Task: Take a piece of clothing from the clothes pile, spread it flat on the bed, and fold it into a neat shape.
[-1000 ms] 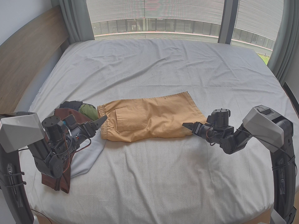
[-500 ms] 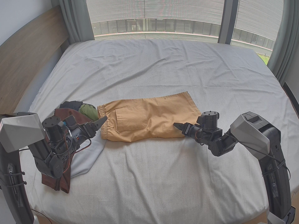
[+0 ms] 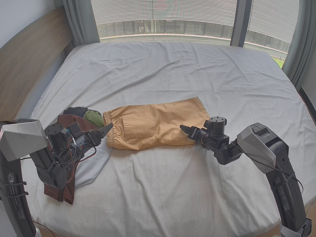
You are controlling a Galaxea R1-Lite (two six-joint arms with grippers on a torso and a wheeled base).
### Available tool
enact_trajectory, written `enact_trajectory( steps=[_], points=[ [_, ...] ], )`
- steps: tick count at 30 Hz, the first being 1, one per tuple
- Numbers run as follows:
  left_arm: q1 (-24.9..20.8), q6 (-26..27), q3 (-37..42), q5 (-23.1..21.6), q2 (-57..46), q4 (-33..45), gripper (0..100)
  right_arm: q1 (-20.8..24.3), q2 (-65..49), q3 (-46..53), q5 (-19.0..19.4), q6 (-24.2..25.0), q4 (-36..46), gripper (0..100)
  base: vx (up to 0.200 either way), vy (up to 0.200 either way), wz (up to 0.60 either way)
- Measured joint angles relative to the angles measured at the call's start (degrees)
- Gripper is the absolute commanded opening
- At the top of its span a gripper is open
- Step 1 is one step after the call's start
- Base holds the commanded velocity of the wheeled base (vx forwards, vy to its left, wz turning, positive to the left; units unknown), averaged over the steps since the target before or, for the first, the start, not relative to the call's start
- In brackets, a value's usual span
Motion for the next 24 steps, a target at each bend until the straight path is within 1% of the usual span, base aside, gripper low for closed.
enact_trajectory(
  steps=[6,7,17,24],
  points=[
    [0.0,0.0,0.0,0.0,0.1,0.0,100,0.0,0.3,0.0,-0.1,0.1,-0.1,100,0.0,0.0,0.0],
    [0.0,0.0,0.0,0.0,0.1,0.0,100,0.0,0.3,0.1,-0.2,0.1,-0.1,0,0.0,0.0,0.0],
    [0.1,0.0,-0.1,0.0,0.5,0.0,100,0.0,0.2,1.9,-0.5,0.1,0.2,0,0.0,0.0,0.0],
    [0.2,-0.2,-0.1,0.0,0.6,0.0,100,0.0,-2.3,7.8,-1.3,-0.4,-2.7,0,0.0,0.0,0.0]
  ],
)
